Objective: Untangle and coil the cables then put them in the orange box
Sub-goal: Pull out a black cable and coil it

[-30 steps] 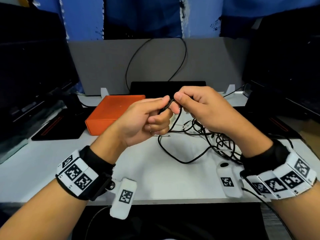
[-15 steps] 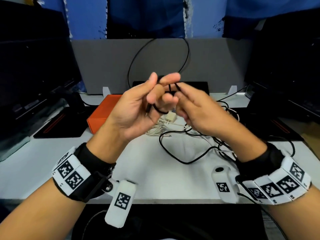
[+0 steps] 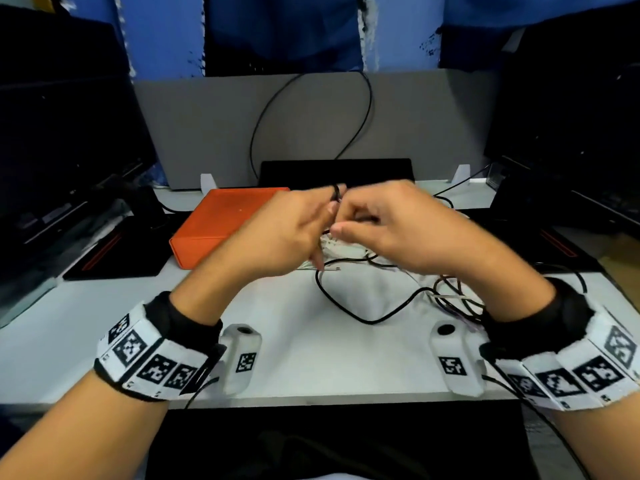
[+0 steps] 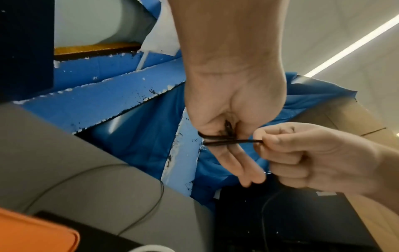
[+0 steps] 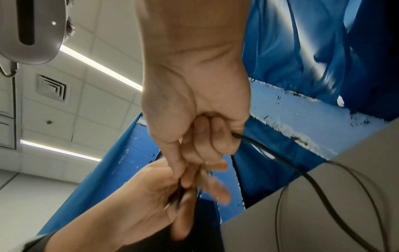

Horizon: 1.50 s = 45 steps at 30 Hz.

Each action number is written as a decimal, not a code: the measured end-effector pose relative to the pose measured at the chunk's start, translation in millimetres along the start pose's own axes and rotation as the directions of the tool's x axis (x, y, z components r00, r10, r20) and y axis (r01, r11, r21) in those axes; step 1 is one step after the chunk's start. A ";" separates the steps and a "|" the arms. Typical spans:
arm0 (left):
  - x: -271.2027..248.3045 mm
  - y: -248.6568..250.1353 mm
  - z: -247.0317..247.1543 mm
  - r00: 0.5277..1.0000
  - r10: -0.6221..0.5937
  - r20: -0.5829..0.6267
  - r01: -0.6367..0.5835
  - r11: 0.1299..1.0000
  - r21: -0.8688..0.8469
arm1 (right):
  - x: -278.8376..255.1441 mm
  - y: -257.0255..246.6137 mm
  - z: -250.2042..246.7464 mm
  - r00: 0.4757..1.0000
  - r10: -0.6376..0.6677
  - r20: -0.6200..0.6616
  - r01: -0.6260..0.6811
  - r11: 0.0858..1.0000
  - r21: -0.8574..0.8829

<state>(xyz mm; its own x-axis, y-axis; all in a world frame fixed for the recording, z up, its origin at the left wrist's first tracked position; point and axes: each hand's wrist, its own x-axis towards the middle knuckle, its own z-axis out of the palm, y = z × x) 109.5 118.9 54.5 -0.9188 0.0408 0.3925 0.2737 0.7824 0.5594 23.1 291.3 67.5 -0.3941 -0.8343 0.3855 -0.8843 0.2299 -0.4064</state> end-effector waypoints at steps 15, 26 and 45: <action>-5.6 -3.7 9.4 0.969 0.054 0.239 0.143 0.668 -0.730 | 2.4 19.9 0.4 0.978 -0.046 -0.206 0.059 0.997 0.057; -6.7 23.8 29.0 0.990 -0.016 0.137 0.138 0.093 -0.986 | 8.3 11.7 1.0 0.959 0.012 -0.283 0.077 0.950 0.302; -7.7 25.4 0.6 0.972 -0.119 0.203 0.226 0.232 -0.946 | 8.0 20.4 5.5 0.927 0.044 -0.373 0.044 0.973 0.225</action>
<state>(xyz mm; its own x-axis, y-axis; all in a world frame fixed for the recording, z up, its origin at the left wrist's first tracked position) 123.4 138.8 65.3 -0.9833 0.0725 0.1668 0.1249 -0.3977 0.9090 3.3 286.6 57.8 -0.4975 -0.5760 0.6487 -0.8221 0.0743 -0.5645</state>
